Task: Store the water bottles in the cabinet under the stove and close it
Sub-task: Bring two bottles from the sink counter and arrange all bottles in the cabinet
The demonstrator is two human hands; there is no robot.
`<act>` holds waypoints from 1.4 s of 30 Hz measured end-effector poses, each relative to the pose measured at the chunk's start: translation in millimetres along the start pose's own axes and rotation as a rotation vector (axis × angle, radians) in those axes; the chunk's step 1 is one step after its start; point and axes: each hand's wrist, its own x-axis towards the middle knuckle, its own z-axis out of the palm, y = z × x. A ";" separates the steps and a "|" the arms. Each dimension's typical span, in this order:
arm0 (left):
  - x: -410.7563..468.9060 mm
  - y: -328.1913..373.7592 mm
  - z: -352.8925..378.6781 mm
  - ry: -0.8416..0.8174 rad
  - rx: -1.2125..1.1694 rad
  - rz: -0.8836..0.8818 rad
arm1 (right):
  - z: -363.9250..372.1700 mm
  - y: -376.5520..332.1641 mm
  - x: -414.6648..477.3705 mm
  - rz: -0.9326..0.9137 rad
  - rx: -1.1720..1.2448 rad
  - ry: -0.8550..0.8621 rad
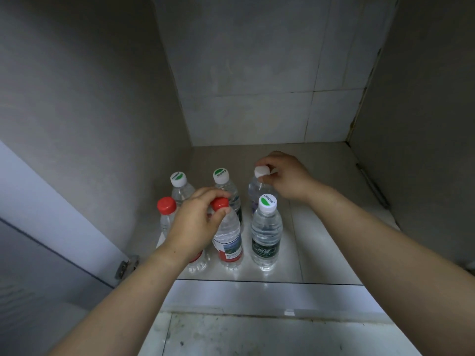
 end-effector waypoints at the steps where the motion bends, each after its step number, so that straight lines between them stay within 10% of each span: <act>1: 0.1 -0.5 0.0 0.000 -0.009 -0.003 | 1.7 -1.9 0.5 0.002 0.019 -0.002; 42: -1.3 -0.6 -0.7 -0.046 0.020 -0.041 | 0.1 -7.5 -0.3 0.134 0.136 -0.022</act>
